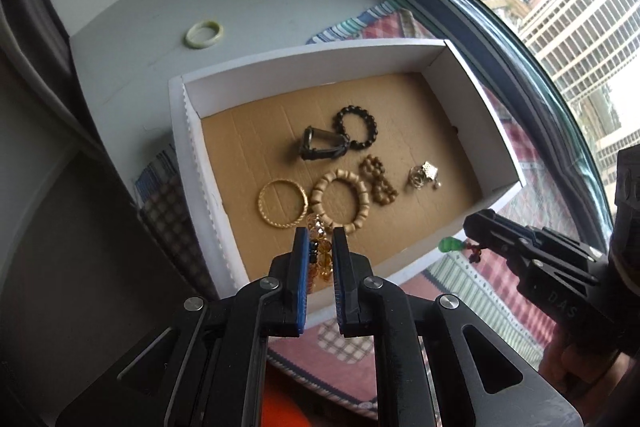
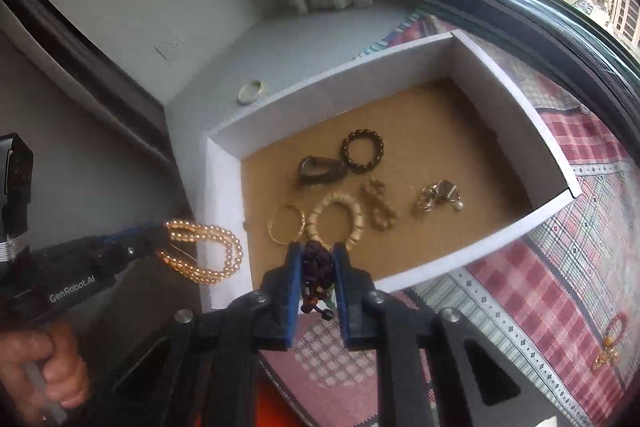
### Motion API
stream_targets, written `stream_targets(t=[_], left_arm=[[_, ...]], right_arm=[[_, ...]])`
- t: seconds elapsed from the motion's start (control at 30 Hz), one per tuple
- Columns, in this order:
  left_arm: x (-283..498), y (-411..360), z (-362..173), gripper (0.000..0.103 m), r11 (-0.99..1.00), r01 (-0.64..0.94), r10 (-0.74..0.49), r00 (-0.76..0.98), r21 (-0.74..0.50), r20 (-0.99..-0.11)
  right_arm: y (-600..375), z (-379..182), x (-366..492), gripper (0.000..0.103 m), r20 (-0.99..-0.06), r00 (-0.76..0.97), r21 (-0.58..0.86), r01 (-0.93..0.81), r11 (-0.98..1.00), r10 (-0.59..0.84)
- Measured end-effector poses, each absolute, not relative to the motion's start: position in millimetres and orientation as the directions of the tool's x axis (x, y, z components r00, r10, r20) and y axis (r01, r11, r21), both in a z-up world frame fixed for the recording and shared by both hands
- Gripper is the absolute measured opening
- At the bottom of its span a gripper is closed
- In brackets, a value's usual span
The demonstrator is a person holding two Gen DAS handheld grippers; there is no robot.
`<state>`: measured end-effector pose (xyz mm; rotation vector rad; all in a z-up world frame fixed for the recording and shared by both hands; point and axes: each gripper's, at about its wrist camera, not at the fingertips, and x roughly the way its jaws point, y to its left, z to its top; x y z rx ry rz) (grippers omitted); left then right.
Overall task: Organize jewelry
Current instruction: 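Carry the amber strand and green-pendant tassel into the white tray and release them, then move both tools back toward the red bead bracelet on the quilt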
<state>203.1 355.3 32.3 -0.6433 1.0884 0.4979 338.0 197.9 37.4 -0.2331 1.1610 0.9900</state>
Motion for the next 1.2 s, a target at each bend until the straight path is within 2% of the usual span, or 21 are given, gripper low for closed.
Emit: stream_targets(t=[0.1, 0.13, 0.33, 0.37, 0.4, 0.47, 0.53, 0.6, 0.67, 0.77, 1.0, 1.2], left_arm=[[209, 364, 14, 0.008, 0.699, -0.675, 0.036, 0.362, -0.235, -0.932], [211, 365, 8, 0.001, 0.699, -0.675, 0.027, 0.354, -0.236, -0.935], [217, 359, -15, 0.002, 0.713, -0.666, 0.006, 0.32, -0.22, -0.947], [218, 358, -17, 0.002, 0.714, -0.666, 0.006, 0.316, -0.218, -0.949], [217, 358, -18, 0.005, 0.713, -0.668, 0.009, 0.311, -0.212, -0.95], [216, 357, -18, 0.019, 0.715, -0.671, 0.023, 0.306, -0.198, -0.952], [212, 353, -11, 0.052, 0.719, -0.673, 0.049, 0.3, -0.174, -0.953], [210, 346, 1, 0.061, 0.73, -0.665, 0.082, 0.312, -0.157, -0.946], [210, 336, 15, 0.066, 0.75, -0.645, 0.101, 0.327, -0.144, -0.94], [212, 313, 42, 0.073, 0.786, -0.606, 0.14, 0.364, -0.12, -0.921], [228, 244, 94, 0.079, 0.876, -0.478, 0.196, 0.464, -0.058, -0.864], [252, 182, 109, 0.079, 0.943, -0.331, 0.153, 0.522, -0.035, -0.839]], right_arm=[[234, 18, 340, 0.016, -0.879, -0.015, 0.311, -0.777, 0.548, 0.477], [242, 11, 339, 0.016, -0.888, -0.029, 0.308, -0.78, 0.545, 0.459], [262, -18, 340, 0.019, -0.914, -0.08, 0.309, -0.772, 0.555, 0.398], [262, -20, 340, 0.024, -0.916, -0.08, 0.31, -0.764, 0.566, 0.394], [260, -21, 342, 0.035, -0.914, -0.078, 0.316, -0.753, 0.577, 0.399], [255, -18, 347, 0.042, -0.908, -0.061, 0.325, -0.725, 0.607, 0.414], [248, -12, 350, 0.048, -0.902, -0.045, 0.334, -0.703, 0.628, 0.43], [238, -1, 351, 0.049, -0.897, -0.009, 0.322, -0.698, 0.64, 0.442], [225, 15, 348, 0.05, -0.892, 0.04, 0.295, -0.703, 0.647, 0.45], [195, 42, 339, 0.06, -0.881, 0.145, 0.229, -0.702, 0.675, 0.45], [97, 92, 316, 0.06, -0.831, 0.369, 0.113, -0.62, 0.776, 0.415], [12, 108, 304, 0.06, -0.805, 0.486, 0.081, -0.479, 0.874, 0.341]])
